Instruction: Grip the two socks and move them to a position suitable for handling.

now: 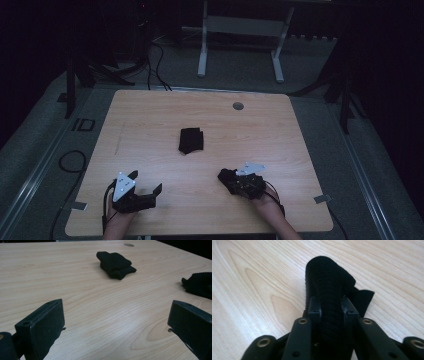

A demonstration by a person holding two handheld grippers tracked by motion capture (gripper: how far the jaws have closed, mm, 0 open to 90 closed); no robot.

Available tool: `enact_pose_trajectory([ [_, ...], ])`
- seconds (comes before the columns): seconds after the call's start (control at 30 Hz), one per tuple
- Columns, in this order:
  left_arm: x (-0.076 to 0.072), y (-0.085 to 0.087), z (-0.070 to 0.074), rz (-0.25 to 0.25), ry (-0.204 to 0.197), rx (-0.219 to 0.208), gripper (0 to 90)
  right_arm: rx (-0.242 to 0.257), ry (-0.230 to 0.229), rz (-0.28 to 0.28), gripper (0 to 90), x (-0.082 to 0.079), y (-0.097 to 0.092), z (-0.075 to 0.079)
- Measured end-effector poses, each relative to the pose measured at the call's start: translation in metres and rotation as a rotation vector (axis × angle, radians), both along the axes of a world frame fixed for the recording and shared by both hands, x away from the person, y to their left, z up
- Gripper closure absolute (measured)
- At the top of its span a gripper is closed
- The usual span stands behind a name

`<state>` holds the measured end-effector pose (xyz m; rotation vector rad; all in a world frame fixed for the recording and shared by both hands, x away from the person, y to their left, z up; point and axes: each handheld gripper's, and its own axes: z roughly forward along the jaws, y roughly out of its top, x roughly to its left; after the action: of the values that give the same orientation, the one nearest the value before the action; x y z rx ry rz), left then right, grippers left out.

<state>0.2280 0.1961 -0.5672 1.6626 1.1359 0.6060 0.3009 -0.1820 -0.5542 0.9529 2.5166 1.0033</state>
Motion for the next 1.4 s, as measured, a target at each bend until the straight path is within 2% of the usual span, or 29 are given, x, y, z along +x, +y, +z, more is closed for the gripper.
enact_pose_trajectory([
  [0.03,0.001,-0.002,0.000,-0.006,0.007,-0.019,1.2,0.017,0.004,0.011,76.0,-0.001,0.000,0.003],
  [0.1,0.003,-0.007,0.001,-0.030,0.017,-0.040,1.2,0.033,-0.017,0.027,76.1,-0.004,0.000,0.011],
  [0.17,0.004,-0.015,0.004,-0.054,0.032,-0.028,1.8,0.081,-0.025,0.042,76.0,-0.008,-0.002,0.023],
  [0.27,0.004,-0.032,0.013,-0.119,0.034,-0.021,4.6,0.130,-0.060,0.060,76.0,-0.014,-0.004,0.043],
  [0.33,0.004,-0.045,0.019,-0.160,0.035,-0.023,10.9,0.183,-0.063,0.089,75.9,-0.019,-0.005,0.056],
  [0.4,0.007,-0.059,0.024,-0.242,0.066,-0.058,13.7,0.219,-0.073,0.124,75.9,-0.026,-0.004,0.068],
  [0.5,0.011,-0.081,0.030,-0.361,0.077,-0.073,15.6,0.266,-0.080,0.175,75.9,-0.036,-0.001,0.081],
  [0.57,0.012,-0.093,0.034,-0.427,0.048,-0.032,19.1,0.282,-0.083,0.207,75.9,-0.043,0.002,0.086],
  [0.6,0.013,-0.098,0.037,-0.447,0.029,-0.006,21.1,0.284,-0.082,0.223,75.9,-0.045,0.004,0.088],
  [0.67,0.016,-0.103,0.043,-0.480,0.010,-0.009,21.3,0.280,-0.078,0.250,75.8,-0.050,0.008,0.090],
  [0.73,0.018,-0.104,0.049,-0.503,-0.026,-0.009,25.9,0.283,-0.070,0.273,75.8,-0.053,0.011,0.090],
  [0.83,0.019,-0.107,0.054,-0.549,-0.081,0.025,28.6,0.293,-0.041,0.294,75.8,-0.054,0.012,0.089],
  [0.9,0.018,-0.108,0.055,-0.575,-0.101,0.047,30.5,0.291,-0.032,0.303,75.8,-0.055,0.013,0.088],
  [1.03,0.017,-0.110,0.055,-0.623,-0.104,0.015,38.0,0.297,-0.023,0.311,75.8,-0.054,0.011,0.087],
  [1.2,0.014,-0.113,0.054,-0.669,-0.090,0.004,57.1,0.304,-0.005,0.310,75.7,-0.052,0.010,0.084],
  [1.27,0.012,-0.115,0.053,-0.683,-0.091,-0.001,68.5,0.308,0.004,0.305,75.7,-0.050,0.009,0.082],
  [1.33,0.011,-0.117,0.052,-0.671,-0.086,0.000,80.3,0.308,0.002,0.295,75.7,-0.049,0.008,0.081],
  [1.37,0.011,-0.117,0.052,-0.668,-0.078,-0.013,86.3,0.307,0.003,0.292,75.6,-0.048,0.008,0.080],
  [1.4,0.012,-0.116,0.051,-0.662,-0.073,-0.022,87.2,0.311,0.005,0.291,75.6,-0.048,0.008,0.080],
])
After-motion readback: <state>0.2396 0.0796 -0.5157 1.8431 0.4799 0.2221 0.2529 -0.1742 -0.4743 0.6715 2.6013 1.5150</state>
